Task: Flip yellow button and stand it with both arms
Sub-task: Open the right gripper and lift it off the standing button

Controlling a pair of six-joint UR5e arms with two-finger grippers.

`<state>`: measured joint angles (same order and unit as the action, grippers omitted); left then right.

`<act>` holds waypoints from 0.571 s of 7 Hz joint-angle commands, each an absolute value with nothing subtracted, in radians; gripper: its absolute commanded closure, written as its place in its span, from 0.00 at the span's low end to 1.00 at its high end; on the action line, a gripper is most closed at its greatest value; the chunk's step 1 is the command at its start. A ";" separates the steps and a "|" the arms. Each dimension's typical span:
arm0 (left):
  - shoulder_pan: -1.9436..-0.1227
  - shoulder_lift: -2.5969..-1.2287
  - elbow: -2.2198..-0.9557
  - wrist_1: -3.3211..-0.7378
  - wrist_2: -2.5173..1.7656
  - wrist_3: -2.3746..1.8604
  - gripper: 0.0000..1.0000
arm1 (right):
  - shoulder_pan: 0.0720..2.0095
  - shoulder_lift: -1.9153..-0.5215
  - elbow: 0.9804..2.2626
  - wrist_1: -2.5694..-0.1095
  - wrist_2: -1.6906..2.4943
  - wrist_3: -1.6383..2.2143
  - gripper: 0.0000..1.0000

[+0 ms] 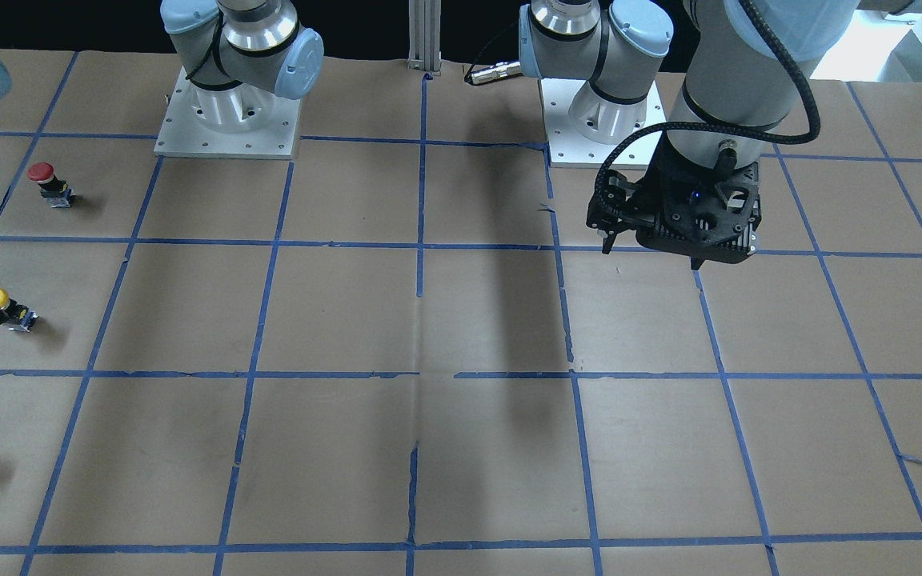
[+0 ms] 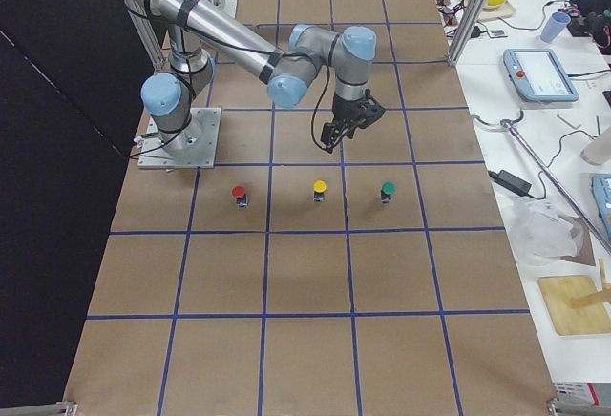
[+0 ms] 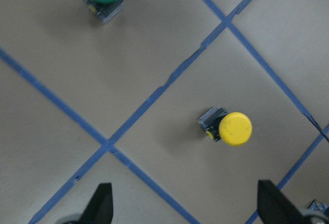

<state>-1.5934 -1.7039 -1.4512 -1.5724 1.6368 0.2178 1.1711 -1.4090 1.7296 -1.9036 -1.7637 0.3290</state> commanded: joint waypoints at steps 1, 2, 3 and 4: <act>-1.592 -1.703 -1.451 -1.572 1.637 0.218 0.00 | 1.337 -1.448 1.588 -1.668 -1.660 0.305 0.00; -1.591 -1.703 -1.450 -1.572 1.637 0.218 0.00 | 1.439 -1.478 1.566 -1.634 -1.657 0.304 0.00; -1.592 -1.703 -1.450 -1.572 1.637 0.218 0.00 | 1.538 -1.532 1.560 -1.570 -1.661 0.276 0.00; -1.591 -1.703 -1.450 -1.572 1.637 0.218 0.00 | 1.577 -1.563 1.559 -1.530 -1.655 0.250 0.00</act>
<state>-1.5917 -1.7027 -1.4499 -1.5723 1.6368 0.2178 1.4968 -1.5165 1.5674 -1.5915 -1.6609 0.2802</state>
